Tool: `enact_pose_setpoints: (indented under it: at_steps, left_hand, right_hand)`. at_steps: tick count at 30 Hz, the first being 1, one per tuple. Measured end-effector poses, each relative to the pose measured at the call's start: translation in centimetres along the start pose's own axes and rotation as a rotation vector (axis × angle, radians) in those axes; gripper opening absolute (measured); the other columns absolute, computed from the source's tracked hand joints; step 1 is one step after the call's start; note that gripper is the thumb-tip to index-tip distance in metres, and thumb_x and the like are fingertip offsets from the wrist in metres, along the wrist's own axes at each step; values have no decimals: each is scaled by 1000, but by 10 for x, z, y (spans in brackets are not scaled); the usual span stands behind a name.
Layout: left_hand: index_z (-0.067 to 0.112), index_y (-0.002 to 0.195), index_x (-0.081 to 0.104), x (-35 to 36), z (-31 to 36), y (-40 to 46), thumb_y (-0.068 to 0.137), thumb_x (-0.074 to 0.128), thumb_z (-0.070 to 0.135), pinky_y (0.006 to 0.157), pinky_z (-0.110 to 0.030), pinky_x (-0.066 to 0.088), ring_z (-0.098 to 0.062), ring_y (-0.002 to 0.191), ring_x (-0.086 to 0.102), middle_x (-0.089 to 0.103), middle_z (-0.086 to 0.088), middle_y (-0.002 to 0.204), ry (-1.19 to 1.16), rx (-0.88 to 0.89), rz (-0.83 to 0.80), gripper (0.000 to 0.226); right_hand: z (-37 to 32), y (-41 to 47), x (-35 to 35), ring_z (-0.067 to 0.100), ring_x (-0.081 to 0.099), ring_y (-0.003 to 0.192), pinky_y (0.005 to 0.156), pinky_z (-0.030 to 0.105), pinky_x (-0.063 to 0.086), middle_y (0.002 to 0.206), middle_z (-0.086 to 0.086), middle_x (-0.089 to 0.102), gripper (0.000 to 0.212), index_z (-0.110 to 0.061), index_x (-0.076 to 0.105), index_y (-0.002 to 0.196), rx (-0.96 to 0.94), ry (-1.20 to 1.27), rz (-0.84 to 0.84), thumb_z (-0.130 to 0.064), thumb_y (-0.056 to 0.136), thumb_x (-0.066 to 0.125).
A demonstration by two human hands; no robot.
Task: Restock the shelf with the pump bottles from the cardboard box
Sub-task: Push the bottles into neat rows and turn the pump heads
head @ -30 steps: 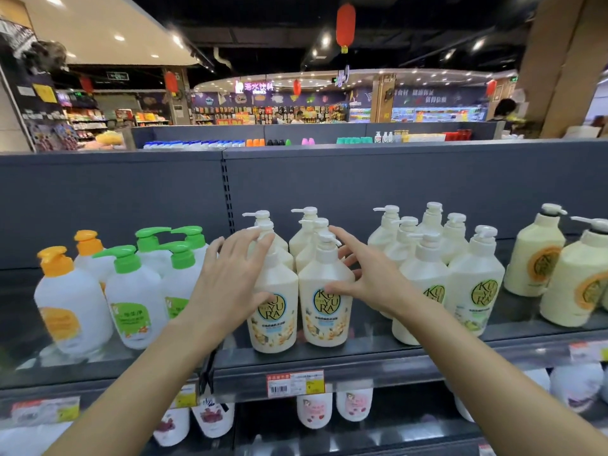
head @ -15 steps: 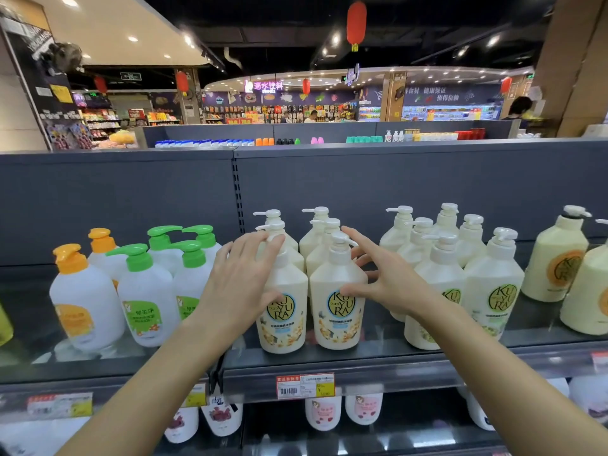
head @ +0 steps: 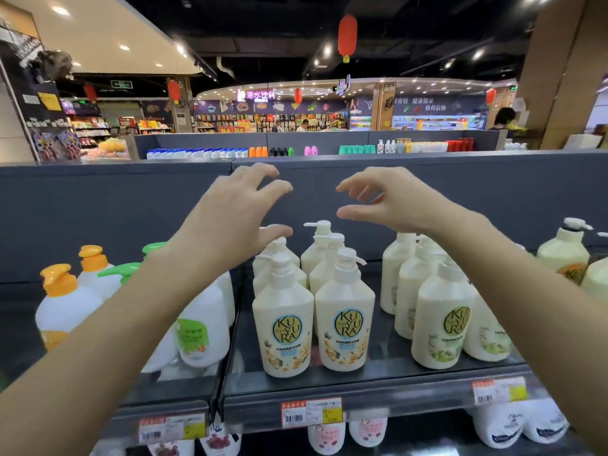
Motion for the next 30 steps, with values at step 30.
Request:
enact_pose_setpoints:
  at_steps: [30]
  left_hand:
    - [32,94,65,96,-33,35,75,70,17,70,-39,58,-13,77,63,62,14,81,-399,-216,-577,25]
  right_hand:
    - [48,61,66,16,64,84,78,34,55,102,-5,71,43,-37,57,115,-124,-18,-532,-21,81,78]
Point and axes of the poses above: each hand's wrist, its own y-axis towards the middle knuckle, its own x-axis out of the palm, z = x × y, the point moved 2 cm from there along y, towards the middle knuckle
